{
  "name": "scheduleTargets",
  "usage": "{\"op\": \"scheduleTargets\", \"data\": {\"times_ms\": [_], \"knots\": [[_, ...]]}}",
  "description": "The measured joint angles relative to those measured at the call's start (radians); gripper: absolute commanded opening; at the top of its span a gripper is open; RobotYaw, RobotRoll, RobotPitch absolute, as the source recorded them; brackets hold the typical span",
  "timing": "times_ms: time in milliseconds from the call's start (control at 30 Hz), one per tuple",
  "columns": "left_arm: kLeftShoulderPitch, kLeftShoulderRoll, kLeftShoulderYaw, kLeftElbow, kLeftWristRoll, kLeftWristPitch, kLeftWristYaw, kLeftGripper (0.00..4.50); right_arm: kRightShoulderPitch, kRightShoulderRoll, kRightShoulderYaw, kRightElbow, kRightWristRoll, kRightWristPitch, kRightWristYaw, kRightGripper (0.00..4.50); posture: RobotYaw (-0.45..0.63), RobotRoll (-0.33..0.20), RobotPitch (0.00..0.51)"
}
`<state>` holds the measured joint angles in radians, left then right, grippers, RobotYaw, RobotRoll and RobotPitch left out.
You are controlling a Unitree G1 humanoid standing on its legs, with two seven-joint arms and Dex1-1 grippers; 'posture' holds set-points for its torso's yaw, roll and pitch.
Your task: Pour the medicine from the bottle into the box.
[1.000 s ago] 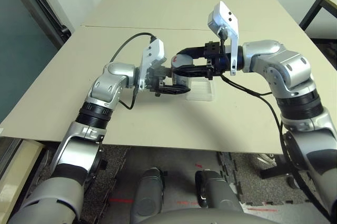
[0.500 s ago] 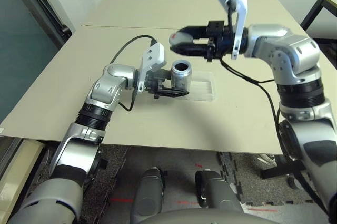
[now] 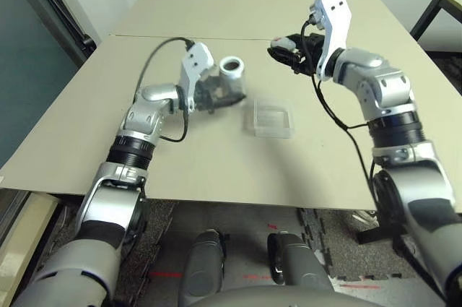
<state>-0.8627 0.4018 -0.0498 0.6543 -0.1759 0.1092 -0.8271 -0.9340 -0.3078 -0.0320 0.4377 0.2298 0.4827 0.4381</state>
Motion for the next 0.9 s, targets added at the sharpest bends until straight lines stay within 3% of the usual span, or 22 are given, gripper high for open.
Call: {"op": "scheduleTargets", "data": {"times_ms": [300,500,900], "knots": [[-0.118,-0.072,0.119,0.336,0.028,-0.202,0.343,2.50,0.074,0.046,-0.076,0.193,-0.067,-0.262,-0.225,2.59,0.09,0.000,0.087],[-0.147,-0.102,0.159,0.468,0.056,-0.266,0.520,2.50,0.102,0.047,-0.108,0.302,-0.078,-0.361,-0.284,2.59,0.08,0.000,0.091],[-0.127,-0.152,0.160,0.540,0.078,-0.277,0.552,2.50,0.140,0.063,-0.119,0.419,-0.088,-0.415,-0.307,2.59,0.08,0.000,0.091]]}}
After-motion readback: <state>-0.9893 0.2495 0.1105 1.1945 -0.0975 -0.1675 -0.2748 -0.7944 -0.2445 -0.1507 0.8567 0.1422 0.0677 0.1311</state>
